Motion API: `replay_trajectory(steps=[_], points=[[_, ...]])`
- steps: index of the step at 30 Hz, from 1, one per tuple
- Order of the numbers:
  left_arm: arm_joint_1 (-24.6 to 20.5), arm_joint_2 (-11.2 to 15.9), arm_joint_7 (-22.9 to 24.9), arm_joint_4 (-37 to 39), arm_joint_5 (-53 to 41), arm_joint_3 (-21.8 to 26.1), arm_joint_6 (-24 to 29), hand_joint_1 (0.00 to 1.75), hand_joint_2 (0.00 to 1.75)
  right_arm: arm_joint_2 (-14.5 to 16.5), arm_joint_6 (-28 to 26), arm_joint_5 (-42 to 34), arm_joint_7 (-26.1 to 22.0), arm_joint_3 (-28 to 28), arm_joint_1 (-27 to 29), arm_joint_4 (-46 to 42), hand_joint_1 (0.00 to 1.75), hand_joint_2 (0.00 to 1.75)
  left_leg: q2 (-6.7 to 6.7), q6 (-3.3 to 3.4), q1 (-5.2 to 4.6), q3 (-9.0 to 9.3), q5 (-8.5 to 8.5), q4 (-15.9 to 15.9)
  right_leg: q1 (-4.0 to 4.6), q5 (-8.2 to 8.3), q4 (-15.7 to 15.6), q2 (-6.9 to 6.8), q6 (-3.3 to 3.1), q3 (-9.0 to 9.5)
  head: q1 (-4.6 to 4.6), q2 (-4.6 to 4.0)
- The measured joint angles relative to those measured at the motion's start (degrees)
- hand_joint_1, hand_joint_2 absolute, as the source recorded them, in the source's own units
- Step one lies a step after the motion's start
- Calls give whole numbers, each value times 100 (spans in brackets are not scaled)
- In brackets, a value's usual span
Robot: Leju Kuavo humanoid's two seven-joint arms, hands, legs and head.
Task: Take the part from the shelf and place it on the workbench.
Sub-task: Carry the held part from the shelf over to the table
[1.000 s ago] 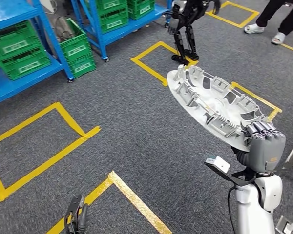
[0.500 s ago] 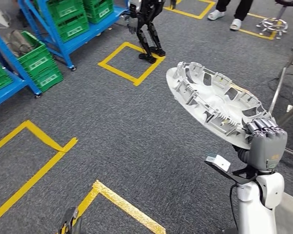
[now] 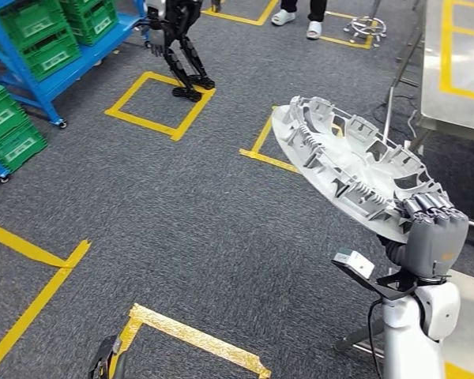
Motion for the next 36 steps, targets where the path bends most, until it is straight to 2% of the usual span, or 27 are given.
replay_trajectory(steps=[2, 3, 5, 6, 7, 9, 10, 11, 12, 13, 14, 16, 18, 20, 21, 22, 23, 25, 26, 27, 28, 29, 30, 32, 33, 34, 36], points=[[-18, -1, 2, 1, 8, 14, -5, 0, 0, 0, 0, 2, 0, -1, -25, -2, 175, 175, 114, -42, -29, 6, -9, 12, 53, 136, -544, -161, -65, 321, -8, 0], [-21, -3, 3, 2, 9, 18, -8, 0, 0, 0, 0, 2, 0, -1, -30, -2, 175, 175, 163, -69, -37, 12, -5, 10, 77, 135, -603, -165, -96, 350, -13, 0], [-24, -11, 4, 2, 11, 20, -10, 0, 0, 0, 0, 2, 0, -5, -28, -5, 175, 175, 241, -128, -23, 22, -4, 2, 76, 187, -625, -32, -169, 337, -15, 0], [-27, -12, 4, 2, 13, 21, -10, 0, 0, 0, 0, 2, 0, -9, -29, -10, 175, 175, 184, -158, -9, 11, -55, 45, 69, 213, -643, 26, -209, 334, -20, 0], [-28, -11, 4, 2, 14, 21, -10, 0, 0, 0, 0, 2, 0, -10, -33, -14, 175, 175, 67, -183, 3, -41, -172, 189, 57, 239, -663, 83, -248, 334, -27, 0], [-20, -6, 4, 3, 14, 22, -10, 0, 0, 4, 0, 4, 0, -7, -37, -17, 175, 175, -235, -210, 18, -292, -554, 840, 50, 268, -678, 205, -294, 331, -54, 0], [-10, -7, 4, 3, 15, 22, -11, 0, 0, 6, 0, 8, 0, -4, -38, -17, 175, 175, -312, -212, 17, -459, -732, 1244, 56, 274, -676, 275, -304, 324, -61, 0], [-1, -9, 4, 4, 15, 22, -11, 0, 0, 8, 0, 17, 0, -3, -38, -16, 175, 175, -345, -210, 15, -586, -825, 1543, 63, 278, -673, 354, -310, 319, -65, 0], [1, -11, 4, 5, 16, 22, -14, 0, 0, 8, 0, 32, 0, -3, -40, -16, 175, 175, -360, -202, 13, -629, -804, 1643, 70, 282, -667, 433, -312, 315, -64, 0], [-3, -14, 4, 6, 15, 22, -16, 0, 0, 8, 0, 50, 0, -1, -44, -14, 175, 175, -375, -186, 12, -569, -673, 1520, 73, 285, -659, 515, -312, 314, -64, 0], [-16, -16, 4, 7, 9, 22, -17, 0, 0, 8, 0, 72, 0, 4, -57, -12, 175, 175, -424, -164, 12, -416, -460, 1190, 74, 288, -648, 595, -310, 313, -65, 0], [-51, -17, 7, 8, -10, 22, -19, 0, 0, 8, 0, 110, 0, 23, -106, 2, 175, 175, -686, -106, 27, -74, -121, 440, 64, 296, -621, 743, -283, 290, -60, 0], [-94, -24, 21, 10, -38, 22, -19, 0, 0, 7, 0, 149, 0, 56, -163, 27, 175, 175, -859, -66, 28, 74, -59, 74, 35, 334, -607, 877, -209, 213, -70, 0], [-139, -52, 35, 11, -57, 22, -15, 0, 0, 6, 0, 180, 0, 80, -188, 49, 175, 175, -771, -40, 13, 84, -63, -2, 7, 392, -634, 1006, -117, 149, -85, 0], [-162, -69, 39, 11, -60, 23, -9, 0, 0, 3, 0, 189, 1, 84, -186, 55, 175, 175, -700, -19, 19, 95, -37, -39, 5, 392, -632, 997, -85, 118, -83, 0], [-184, -82, 39, 11, -61, 23, -1, 0, 0, 1, 0, 191, 1, 86, -191, 61, 175, 175, -627, 6, 28, 111, -10, -84, 18, 338, -563, 895, -64, 63, -68, 0], [-204, -94, 41, 11, -61, 24, 10, 0, 0, -1, 0, 190, 1, 93, -200, 69, 175, 175, -541, 29, 35, 125, 16, -125, 31, 219, -368, 728, -43, -46, -49, 0], [-219, -99, 56, 12, -63, 25, 33, 0, 0, -1, 0, 189, 2, 113, -222, 91, 175, 175, -380, 52, 24, 130, 35, -151, 40, -134, 337, 361, -13, -381, -18, 0], [-219, -102, 67, 13, -68, 25, 46, 0, 0, 0, 0, 189, 2, 120, -226, 102, 175, 175, -296, 55, 17, 127, 35, -149, 36, -266, 697, 276, 5, -542, -16, 0], [-218, -103, 82, 15, -79, 25, 55, 0, 0, 0, 0, 190, 2, 120, -224, 113, 175, 175, -218, 55, 13, 126, 34, -148, 30, -307, 903, 240, 15, -629, -16, 0], [-219, -105, 93, 16, -94, 25, 65, 0, 0, 0, 0, 191, 2, 114, -220, 120, 175, 175, -144, 52, 11, 125, 31, -147, 24, -246, 894, 219, 22, -609, -14, 0], [-221, -107, 104, 17, -109, 25, 71, 0, 0, 0, 0, 193, 2, 109, -217, 125, 175, 175, -77, 45, 12, 127, 26, -145, 19, -101, 660, 188, 25, -475, -15, 0], [-224, -110, 113, 17, -121, 25, 78, 0, 0, 0, 0, 195, 2, 104, -216, 128, 175, 175, -13, 30, 11, 131, 16, -140, 16, 77, 251, 105, 25, -247, -14, 0], [-227, -108, 120, 18, -133, 25, 93, 0, 0, 1, 0, 198, 2, 101, -216, 127, 175, 175, 92, -20, -17, 131, -9, -120, 51, 277, -450, -94, -26, 160, -20, 0], [-226, -107, 122, 19, -137, 25, 99, 0, 0, 3, 0, 201, 2, 99, -213, 127, 175, 175, 135, -50, -32, 132, -18, -108, 69, 300, -619, -148, -72, 256, -24, 0], [-224, -108, 125, 21, -141, 25, 105, 0, 0, 4, 0, 204, 2, 98, -204, 127, 175, 175, 177, -76, -44, 132, -21, -102, 91, 284, -641, -134, -125, 267, -29, 0], [-222, -121, 129, 25, -146, 25, 112, 0, 0, 7, 0, 214, 1, 85, -179, 126, 175, 175, 239, -137, -26, 136, -45, -84, 88, 306, -645, -11, -216, 242, -30, 0]])
